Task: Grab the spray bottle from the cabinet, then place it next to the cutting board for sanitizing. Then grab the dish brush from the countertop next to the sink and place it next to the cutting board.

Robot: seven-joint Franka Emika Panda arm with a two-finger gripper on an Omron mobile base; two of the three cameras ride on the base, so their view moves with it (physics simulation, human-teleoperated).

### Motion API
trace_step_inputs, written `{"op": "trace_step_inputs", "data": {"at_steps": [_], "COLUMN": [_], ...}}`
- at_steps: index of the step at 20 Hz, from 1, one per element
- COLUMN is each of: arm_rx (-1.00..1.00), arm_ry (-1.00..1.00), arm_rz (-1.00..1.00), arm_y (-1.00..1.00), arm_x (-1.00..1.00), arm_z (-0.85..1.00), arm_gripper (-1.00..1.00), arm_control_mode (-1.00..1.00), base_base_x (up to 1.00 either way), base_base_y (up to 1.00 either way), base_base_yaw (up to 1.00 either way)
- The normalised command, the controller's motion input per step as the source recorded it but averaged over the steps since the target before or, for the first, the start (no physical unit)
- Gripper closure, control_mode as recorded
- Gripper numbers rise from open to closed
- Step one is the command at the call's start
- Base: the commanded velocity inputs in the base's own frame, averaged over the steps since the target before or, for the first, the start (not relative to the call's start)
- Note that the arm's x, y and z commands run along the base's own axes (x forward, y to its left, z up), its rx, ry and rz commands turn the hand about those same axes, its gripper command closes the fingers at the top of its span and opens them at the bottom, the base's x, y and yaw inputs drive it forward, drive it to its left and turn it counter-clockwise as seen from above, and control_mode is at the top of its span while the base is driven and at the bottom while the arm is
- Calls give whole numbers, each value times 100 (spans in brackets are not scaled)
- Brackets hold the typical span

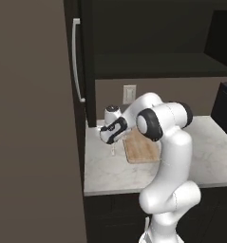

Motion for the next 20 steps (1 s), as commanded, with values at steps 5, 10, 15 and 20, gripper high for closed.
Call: {"op": "trace_step_inputs", "data": {"at_steps": [5,10,15,20], "arm_rx": [0,0,0,0], "arm_ry": [1,2,-1,-6], "arm_rz": [0,0,0,0], "arm_y": [6,-4,-9,-16], "arm_x": [33,10,-7,-44], "arm_z": [-37,-32,-4,18], "arm_gripper": [100,-100,-100,-100], "arm_control_mode": [-100,-100,-100,-100], "base_base_x": [0,0,0,0], "base_base_y": [0,0,0,0], "base_base_yaw": [0,0,0,0]}}
